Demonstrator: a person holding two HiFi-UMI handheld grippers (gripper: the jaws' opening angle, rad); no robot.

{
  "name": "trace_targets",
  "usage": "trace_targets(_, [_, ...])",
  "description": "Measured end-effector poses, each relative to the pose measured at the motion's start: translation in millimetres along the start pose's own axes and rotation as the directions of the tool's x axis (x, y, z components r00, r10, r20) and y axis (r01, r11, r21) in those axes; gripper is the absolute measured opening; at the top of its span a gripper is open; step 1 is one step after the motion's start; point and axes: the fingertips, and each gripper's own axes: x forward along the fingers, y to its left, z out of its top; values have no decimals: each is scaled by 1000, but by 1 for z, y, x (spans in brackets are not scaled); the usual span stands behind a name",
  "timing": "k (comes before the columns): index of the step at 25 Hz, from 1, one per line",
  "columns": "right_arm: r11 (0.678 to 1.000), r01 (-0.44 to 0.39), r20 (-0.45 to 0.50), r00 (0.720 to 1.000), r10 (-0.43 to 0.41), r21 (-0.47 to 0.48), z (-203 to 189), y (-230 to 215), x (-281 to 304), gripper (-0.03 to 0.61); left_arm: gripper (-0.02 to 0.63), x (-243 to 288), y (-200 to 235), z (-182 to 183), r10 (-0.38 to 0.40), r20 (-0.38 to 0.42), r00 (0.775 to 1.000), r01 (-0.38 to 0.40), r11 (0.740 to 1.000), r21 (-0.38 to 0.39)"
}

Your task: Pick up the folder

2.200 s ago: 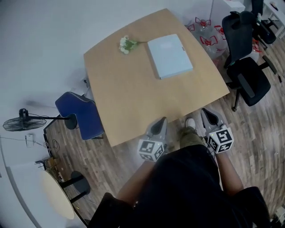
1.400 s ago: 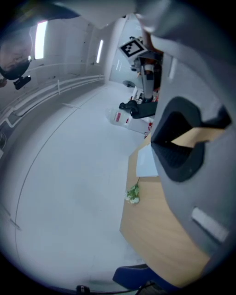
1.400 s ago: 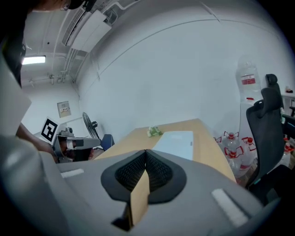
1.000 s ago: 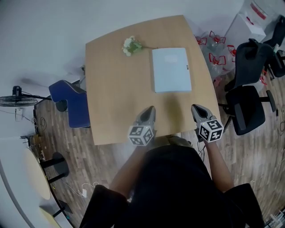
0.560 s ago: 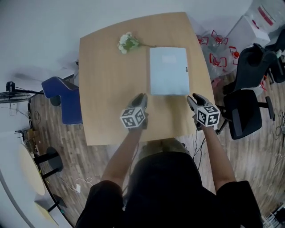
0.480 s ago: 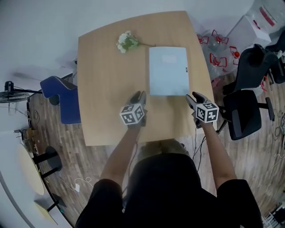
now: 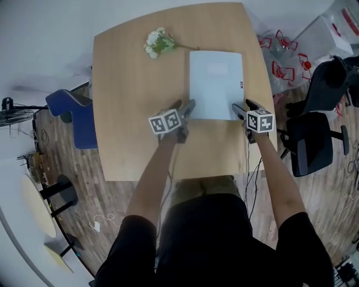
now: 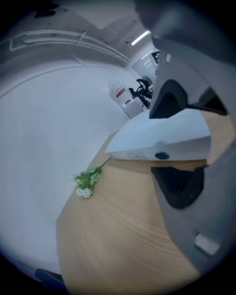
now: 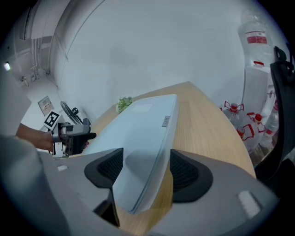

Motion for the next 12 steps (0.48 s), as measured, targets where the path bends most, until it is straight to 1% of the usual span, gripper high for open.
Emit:
trace_targets(2, [999, -25, 2, 1000, 25, 29, 7, -2, 11, 311, 331, 11, 9, -2, 0, -7, 1000, -1, 998, -56])
trace_targets(4, [998, -45, 2, 999, 45, 53, 11, -1, 20, 313, 334, 19, 15, -8, -4, -31, 1000, 1, 996, -86])
trace_targets(7, [994, -58, -5, 998, 59, 90, 10, -5, 28, 338, 341, 28, 17, -17, -23, -66, 998, 18, 996, -85])
trace_targets(10, [981, -93, 6, 996, 93, 172, 7, -8, 31, 352, 342, 35, 17, -21, -37, -76, 996, 30, 995, -96])
trace_targets(12, [975, -109, 13, 994, 108, 192, 4, -9, 33, 357, 340, 38, 17, -21, -50, -84, 995, 41, 994, -99])
